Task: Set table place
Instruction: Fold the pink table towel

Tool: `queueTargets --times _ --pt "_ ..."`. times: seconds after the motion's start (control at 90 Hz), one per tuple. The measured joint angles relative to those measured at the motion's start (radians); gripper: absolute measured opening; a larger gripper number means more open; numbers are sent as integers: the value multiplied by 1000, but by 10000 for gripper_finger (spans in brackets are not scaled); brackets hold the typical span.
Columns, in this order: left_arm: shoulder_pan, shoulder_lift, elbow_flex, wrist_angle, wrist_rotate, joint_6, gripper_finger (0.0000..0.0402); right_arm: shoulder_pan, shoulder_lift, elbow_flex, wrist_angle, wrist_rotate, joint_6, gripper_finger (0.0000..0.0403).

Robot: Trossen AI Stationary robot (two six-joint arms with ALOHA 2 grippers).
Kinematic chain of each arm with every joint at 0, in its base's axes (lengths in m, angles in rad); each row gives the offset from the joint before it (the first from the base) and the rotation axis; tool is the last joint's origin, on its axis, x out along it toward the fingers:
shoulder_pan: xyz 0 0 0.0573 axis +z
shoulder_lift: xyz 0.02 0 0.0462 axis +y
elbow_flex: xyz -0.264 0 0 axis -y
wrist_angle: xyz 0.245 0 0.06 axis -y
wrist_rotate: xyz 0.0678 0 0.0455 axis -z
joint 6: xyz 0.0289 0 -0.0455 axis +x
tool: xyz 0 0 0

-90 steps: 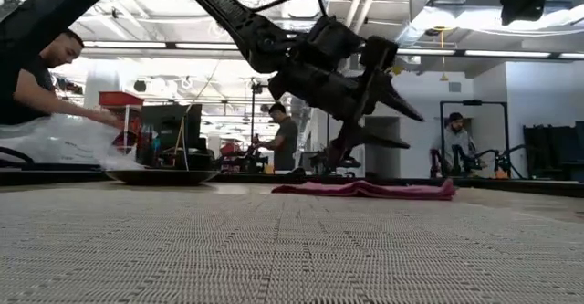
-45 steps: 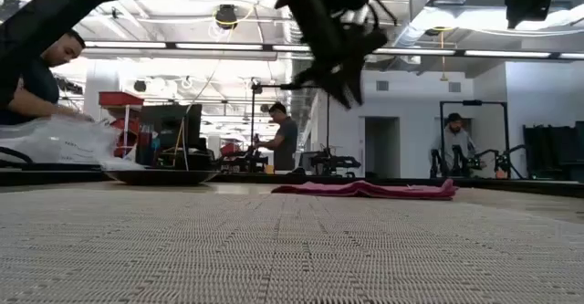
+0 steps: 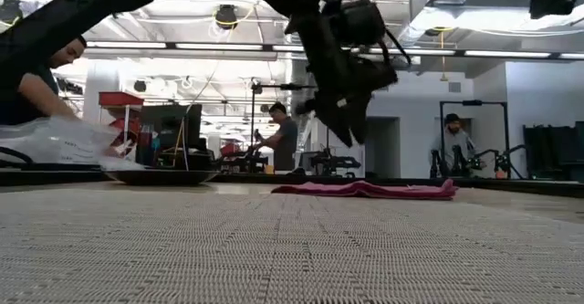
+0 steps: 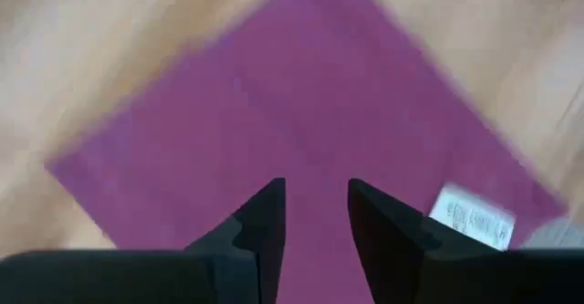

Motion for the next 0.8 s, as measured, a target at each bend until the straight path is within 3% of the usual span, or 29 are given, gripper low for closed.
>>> queueTargets --times 0.078,0.556,0.8 --pt "0 21 -1 -23 63 -20 102 0 -6 0 -1 0 1 56" --pt "17 47 0 62 144 -139 102 70 -4 0 1 -31 17 56" --pt "8 47 0 242 142 -441 102 137 -21 0 -7 -31 20 56"
